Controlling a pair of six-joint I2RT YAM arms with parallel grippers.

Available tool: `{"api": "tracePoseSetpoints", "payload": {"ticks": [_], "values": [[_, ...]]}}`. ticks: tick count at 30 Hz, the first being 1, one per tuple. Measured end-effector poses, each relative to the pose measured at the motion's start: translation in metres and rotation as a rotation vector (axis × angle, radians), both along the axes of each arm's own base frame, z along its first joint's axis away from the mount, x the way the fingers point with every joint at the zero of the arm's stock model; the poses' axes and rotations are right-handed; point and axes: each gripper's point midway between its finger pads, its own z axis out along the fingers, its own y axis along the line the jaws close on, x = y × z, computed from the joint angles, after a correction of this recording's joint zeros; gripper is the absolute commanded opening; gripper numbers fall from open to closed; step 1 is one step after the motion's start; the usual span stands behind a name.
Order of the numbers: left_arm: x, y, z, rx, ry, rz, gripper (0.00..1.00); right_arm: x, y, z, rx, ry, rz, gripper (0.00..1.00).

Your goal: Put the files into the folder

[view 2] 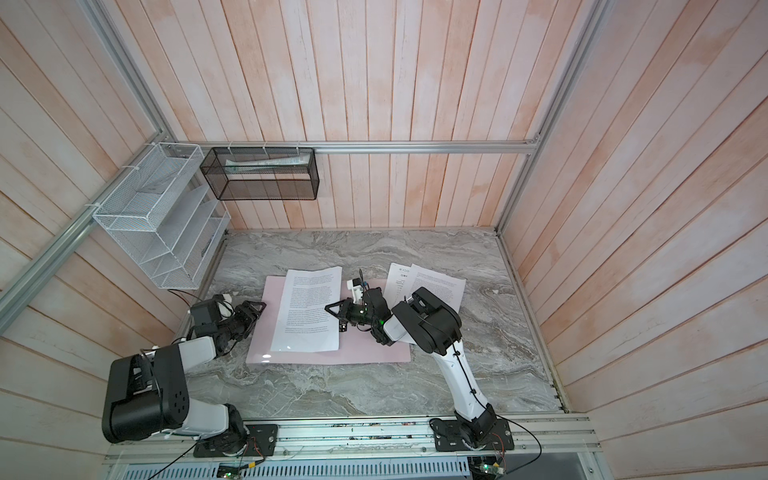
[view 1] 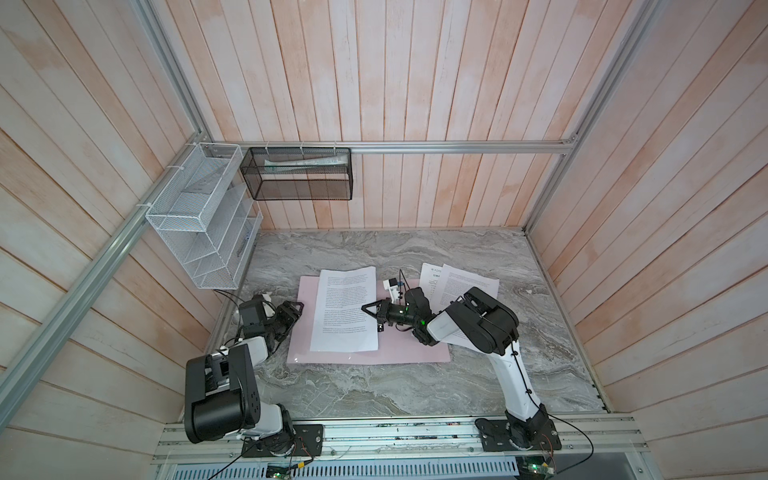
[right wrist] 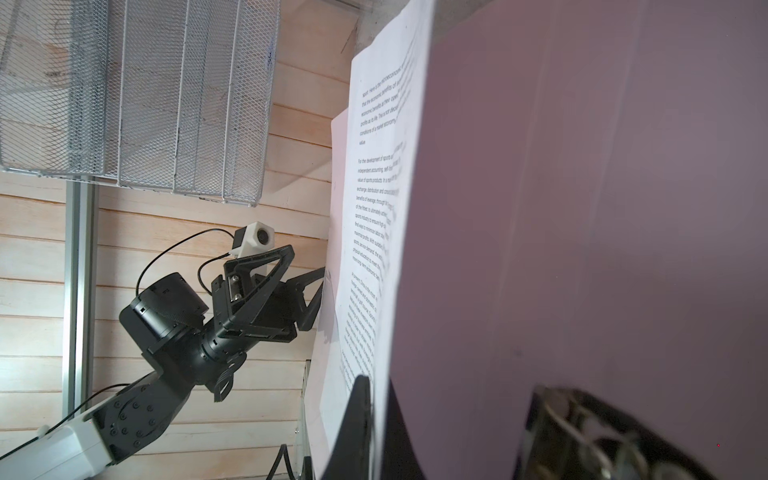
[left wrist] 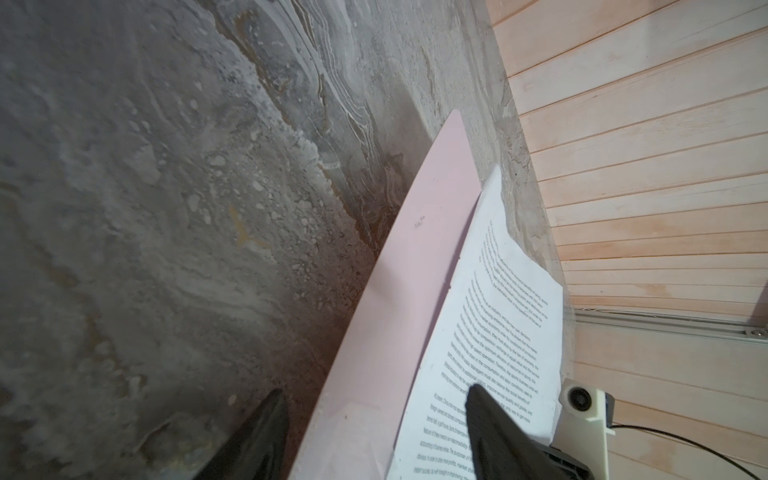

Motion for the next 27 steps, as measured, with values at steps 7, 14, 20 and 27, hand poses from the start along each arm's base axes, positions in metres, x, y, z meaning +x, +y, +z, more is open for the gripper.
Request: {"api": "tracePoseSetpoints", "payload": {"ticks": [7, 14, 20, 27], "values": [[0.001, -0.001, 0.0, -0.006, -0.003, 0.002, 0.7, 0.001, 0.005, -0.002, -0.002, 0.037, -0.016, 0.0], [0.002, -0.005, -0.002, -0.016, 0.0, -0.003, 0.69, 0.001, 0.011, -0.002, 0.0, 0.056, -0.015, 0.0], [0.006, -0.006, -0.001, -0.005, -0.012, 0.001, 0.69, -0.001, 0.014, -0.002, 0.003, 0.063, -0.016, 0.0], [0.008, -0.004, -0.002, 0.017, -0.013, 0.022, 0.69, -0.004, 0.019, -0.001, 0.003, 0.066, -0.021, 0.0]]}}
